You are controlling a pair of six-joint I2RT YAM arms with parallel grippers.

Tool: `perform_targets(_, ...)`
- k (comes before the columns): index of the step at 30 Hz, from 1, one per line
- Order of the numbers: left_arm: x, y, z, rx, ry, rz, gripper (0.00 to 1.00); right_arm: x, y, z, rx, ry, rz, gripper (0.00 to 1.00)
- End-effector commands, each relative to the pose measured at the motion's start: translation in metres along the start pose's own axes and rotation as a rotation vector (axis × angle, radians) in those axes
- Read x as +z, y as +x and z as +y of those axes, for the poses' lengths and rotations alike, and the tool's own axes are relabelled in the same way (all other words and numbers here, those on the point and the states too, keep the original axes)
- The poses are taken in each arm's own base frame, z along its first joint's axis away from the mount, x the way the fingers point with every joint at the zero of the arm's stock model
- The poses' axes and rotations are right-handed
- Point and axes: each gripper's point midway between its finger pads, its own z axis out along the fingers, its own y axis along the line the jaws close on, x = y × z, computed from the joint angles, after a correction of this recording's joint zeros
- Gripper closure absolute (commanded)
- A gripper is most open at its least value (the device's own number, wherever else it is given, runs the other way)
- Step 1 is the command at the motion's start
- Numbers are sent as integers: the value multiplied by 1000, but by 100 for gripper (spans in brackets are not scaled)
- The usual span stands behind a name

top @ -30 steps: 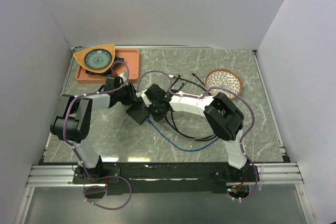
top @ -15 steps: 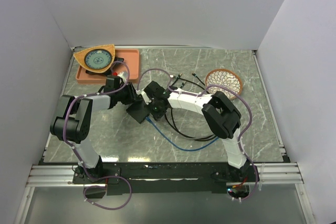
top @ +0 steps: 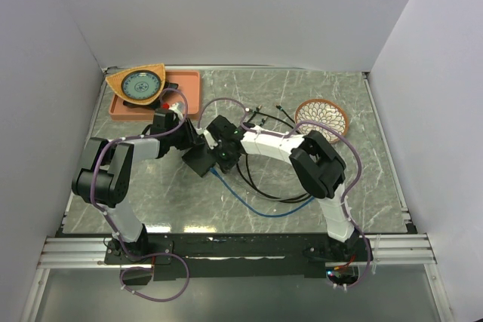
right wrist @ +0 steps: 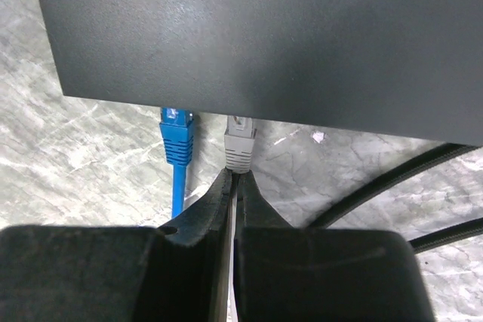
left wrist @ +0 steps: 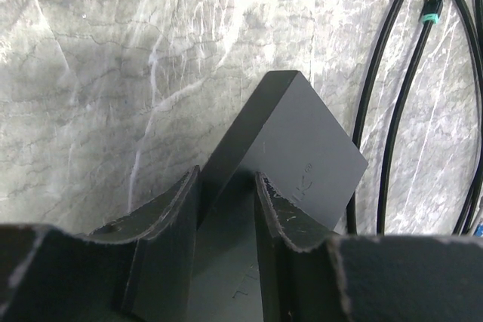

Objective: Insert the plug into the switch port

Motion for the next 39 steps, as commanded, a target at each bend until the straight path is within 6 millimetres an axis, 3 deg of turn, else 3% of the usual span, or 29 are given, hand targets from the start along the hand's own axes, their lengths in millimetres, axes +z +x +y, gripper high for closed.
perform_targets(1, -17, 82, -44, -66, 143, 291, 64, -44, -167, -1, -52, -4, -566, 100)
perform_targets(9, -17, 88, -47, -60, 144, 304, 65, -51, -189, -1, -62, -24, -590, 100)
perform_targets(13, -17, 92, -42, -60, 125, 313, 64, -51, -188, -2, -60, -21, -588, 100)
perform_targets(17, -14, 94, -38, -67, 108, 323, 64, -49, -175, 0, -61, -29, -570, 100)
perform_targets(23, -7, 96, -31, -75, 78, 335, 63, -41, -139, -2, -51, -27, -511, 96)
perform_targets(24, -7, 95, -30, -73, 73, 332, 62, -36, -129, -3, -48, -28, -489, 87)
perform_targets(30, -6, 79, -20, -62, -13, 294, 58, -35, -91, -6, -64, -19, -434, 71)
perform_targets(35, -9, 61, -15, -60, -50, 243, 52, -43, -71, -7, -65, -2, -410, 55)
perform_targets(39, -16, 37, -13, -39, -88, 172, 40, -50, -57, -13, -67, 35, -398, 40)
